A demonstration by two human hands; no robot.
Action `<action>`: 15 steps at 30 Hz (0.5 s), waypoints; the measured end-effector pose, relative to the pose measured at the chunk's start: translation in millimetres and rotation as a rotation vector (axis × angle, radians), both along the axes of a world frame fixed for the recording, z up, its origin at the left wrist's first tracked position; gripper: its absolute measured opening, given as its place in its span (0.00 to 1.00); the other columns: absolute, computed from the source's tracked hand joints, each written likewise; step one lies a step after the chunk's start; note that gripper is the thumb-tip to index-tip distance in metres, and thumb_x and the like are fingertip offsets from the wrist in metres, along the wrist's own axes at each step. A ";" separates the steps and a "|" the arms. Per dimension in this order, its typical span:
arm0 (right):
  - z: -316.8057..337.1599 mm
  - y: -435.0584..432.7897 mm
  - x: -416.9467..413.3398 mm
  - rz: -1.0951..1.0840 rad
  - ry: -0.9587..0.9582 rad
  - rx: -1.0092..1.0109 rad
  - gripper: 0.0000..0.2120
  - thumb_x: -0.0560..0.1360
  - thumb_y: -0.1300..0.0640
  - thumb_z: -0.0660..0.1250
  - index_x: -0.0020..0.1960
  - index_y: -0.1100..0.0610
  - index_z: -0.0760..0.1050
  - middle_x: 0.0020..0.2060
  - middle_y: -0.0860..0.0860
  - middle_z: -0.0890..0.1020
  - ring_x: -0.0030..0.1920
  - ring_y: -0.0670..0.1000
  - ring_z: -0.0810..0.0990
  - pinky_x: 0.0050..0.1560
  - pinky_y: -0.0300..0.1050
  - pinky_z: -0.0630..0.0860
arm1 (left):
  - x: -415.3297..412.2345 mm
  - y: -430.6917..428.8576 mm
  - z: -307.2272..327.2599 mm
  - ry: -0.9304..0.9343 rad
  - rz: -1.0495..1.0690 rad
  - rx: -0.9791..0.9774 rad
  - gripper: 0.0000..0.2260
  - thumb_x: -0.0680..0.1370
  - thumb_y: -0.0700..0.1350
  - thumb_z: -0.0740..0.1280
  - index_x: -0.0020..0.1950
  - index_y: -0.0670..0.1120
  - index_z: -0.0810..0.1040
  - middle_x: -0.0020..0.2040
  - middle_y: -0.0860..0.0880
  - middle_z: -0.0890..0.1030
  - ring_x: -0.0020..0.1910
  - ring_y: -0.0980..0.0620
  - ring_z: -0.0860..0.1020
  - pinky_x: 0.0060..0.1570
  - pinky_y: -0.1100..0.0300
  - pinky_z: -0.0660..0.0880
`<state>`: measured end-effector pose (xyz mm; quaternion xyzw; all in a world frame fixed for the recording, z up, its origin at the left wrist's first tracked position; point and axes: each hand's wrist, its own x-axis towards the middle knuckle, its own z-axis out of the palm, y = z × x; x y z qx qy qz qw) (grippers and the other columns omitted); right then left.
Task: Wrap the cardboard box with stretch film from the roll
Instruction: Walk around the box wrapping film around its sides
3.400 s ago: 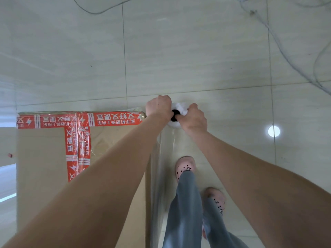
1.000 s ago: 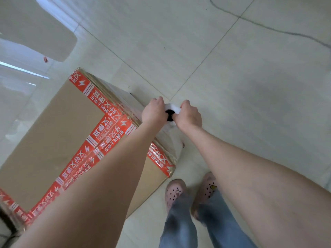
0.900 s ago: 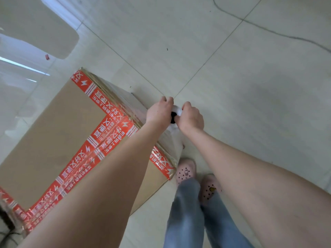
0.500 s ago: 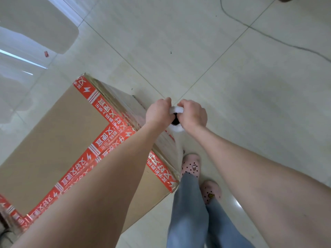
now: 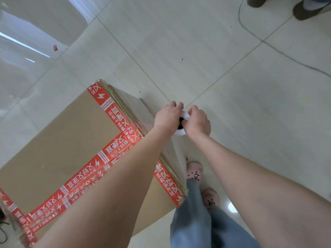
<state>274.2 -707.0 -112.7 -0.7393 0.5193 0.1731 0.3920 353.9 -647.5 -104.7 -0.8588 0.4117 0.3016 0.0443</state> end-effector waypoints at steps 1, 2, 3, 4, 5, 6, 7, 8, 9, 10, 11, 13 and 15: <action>0.4 -1.7 1.0 0.011 0.001 0.003 0.06 0.72 0.58 0.63 0.48 0.53 0.69 0.50 0.55 0.77 0.46 0.59 0.77 0.40 0.47 0.68 | 1.3 -3.5 0.0 -0.009 -0.046 0.007 0.13 0.75 0.41 0.63 0.59 0.44 0.70 0.54 0.44 0.72 0.51 0.43 0.75 0.34 0.55 0.66; 0.9 -3.0 1.7 0.020 0.001 0.002 0.05 0.72 0.58 0.63 0.46 0.53 0.67 0.50 0.55 0.77 0.46 0.59 0.78 0.40 0.47 0.69 | 3.4 -6.7 0.4 -0.018 -0.072 0.021 0.12 0.75 0.41 0.63 0.58 0.45 0.70 0.53 0.45 0.72 0.51 0.44 0.75 0.35 0.55 0.66; 1.4 -3.5 1.7 0.028 0.002 -0.004 0.05 0.72 0.59 0.62 0.44 0.53 0.67 0.49 0.55 0.77 0.46 0.60 0.77 0.40 0.47 0.69 | 5.2 -9.3 0.6 -0.025 -0.084 0.035 0.11 0.75 0.41 0.63 0.57 0.45 0.71 0.52 0.45 0.72 0.50 0.44 0.75 0.35 0.55 0.66; 1.4 -4.0 2.0 0.035 -0.004 -0.013 0.04 0.71 0.59 0.61 0.43 0.53 0.66 0.48 0.55 0.77 0.46 0.59 0.77 0.39 0.47 0.69 | 7.6 -11.6 0.4 -0.030 -0.084 0.045 0.10 0.75 0.41 0.63 0.55 0.44 0.71 0.51 0.45 0.73 0.49 0.44 0.75 0.34 0.55 0.66; 1.3 -4.8 3.1 0.044 -0.015 -0.025 0.04 0.71 0.60 0.61 0.43 0.54 0.67 0.48 0.54 0.77 0.45 0.59 0.77 0.39 0.47 0.68 | 10.1 -13.6 -0.3 -0.033 -0.080 0.051 0.09 0.74 0.41 0.63 0.54 0.44 0.71 0.50 0.45 0.73 0.48 0.43 0.76 0.34 0.55 0.66; 1.7 -5.7 4.7 0.059 -0.024 -0.037 0.03 0.71 0.61 0.60 0.43 0.54 0.68 0.47 0.54 0.77 0.44 0.59 0.76 0.38 0.46 0.67 | 12.8 -15.2 -0.8 -0.031 -0.070 0.059 0.08 0.74 0.41 0.63 0.53 0.44 0.71 0.49 0.46 0.73 0.47 0.43 0.76 0.34 0.55 0.66; 2.3 -7.1 7.2 0.082 -0.033 -0.050 0.03 0.71 0.61 0.60 0.43 0.54 0.70 0.47 0.53 0.77 0.45 0.59 0.76 0.38 0.46 0.67 | 15.8 -15.9 -1.0 -0.026 -0.054 0.065 0.08 0.74 0.41 0.63 0.52 0.44 0.71 0.49 0.45 0.73 0.46 0.43 0.76 0.33 0.55 0.66; 2.6 -9.4 11.1 0.110 -0.045 -0.060 0.05 0.71 0.61 0.60 0.44 0.54 0.72 0.47 0.53 0.77 0.45 0.59 0.77 0.38 0.45 0.66 | 19.4 -15.9 -1.3 -0.021 -0.026 0.068 0.07 0.74 0.41 0.63 0.52 0.44 0.71 0.49 0.45 0.74 0.45 0.42 0.77 0.33 0.55 0.66; 2.6 -12.3 16.5 0.142 -0.063 -0.065 0.06 0.72 0.60 0.60 0.46 0.53 0.74 0.48 0.53 0.77 0.47 0.58 0.77 0.39 0.45 0.66 | 24.1 -15.2 -2.2 -0.015 0.016 0.064 0.07 0.74 0.41 0.63 0.50 0.43 0.70 0.48 0.45 0.74 0.44 0.42 0.77 0.33 0.55 0.66; 2.9 -14.9 22.9 0.173 -0.083 -0.062 0.08 0.72 0.59 0.61 0.49 0.53 0.76 0.50 0.52 0.77 0.49 0.58 0.77 0.39 0.45 0.66 | 28.6 -13.9 -3.2 -0.005 0.071 0.056 0.06 0.73 0.42 0.63 0.49 0.43 0.70 0.47 0.44 0.74 0.44 0.41 0.77 0.33 0.55 0.67; 3.3 -17.1 29.6 0.200 -0.106 -0.054 0.10 0.73 0.58 0.61 0.52 0.52 0.77 0.52 0.52 0.77 0.51 0.57 0.77 0.40 0.44 0.66 | 32.8 -12.2 -3.9 0.008 0.139 0.046 0.06 0.73 0.42 0.63 0.48 0.43 0.70 0.46 0.44 0.75 0.43 0.41 0.77 0.33 0.55 0.67; 3.7 -20.8 45.2 0.254 -0.148 -0.049 0.14 0.73 0.60 0.62 0.57 0.52 0.76 0.56 0.52 0.76 0.56 0.56 0.74 0.41 0.45 0.67 | 40.8 -8.5 -4.3 0.021 0.298 0.026 0.06 0.72 0.43 0.63 0.46 0.43 0.69 0.44 0.43 0.76 0.41 0.42 0.75 0.33 0.56 0.67; 4.1 -20.8 56.6 0.287 -0.129 -0.058 0.16 0.73 0.62 0.63 0.59 0.52 0.74 0.58 0.51 0.74 0.59 0.55 0.72 0.43 0.46 0.70 | 46.2 -3.5 -3.7 0.031 0.480 0.004 0.07 0.71 0.44 0.64 0.43 0.43 0.68 0.41 0.44 0.75 0.39 0.43 0.74 0.33 0.57 0.66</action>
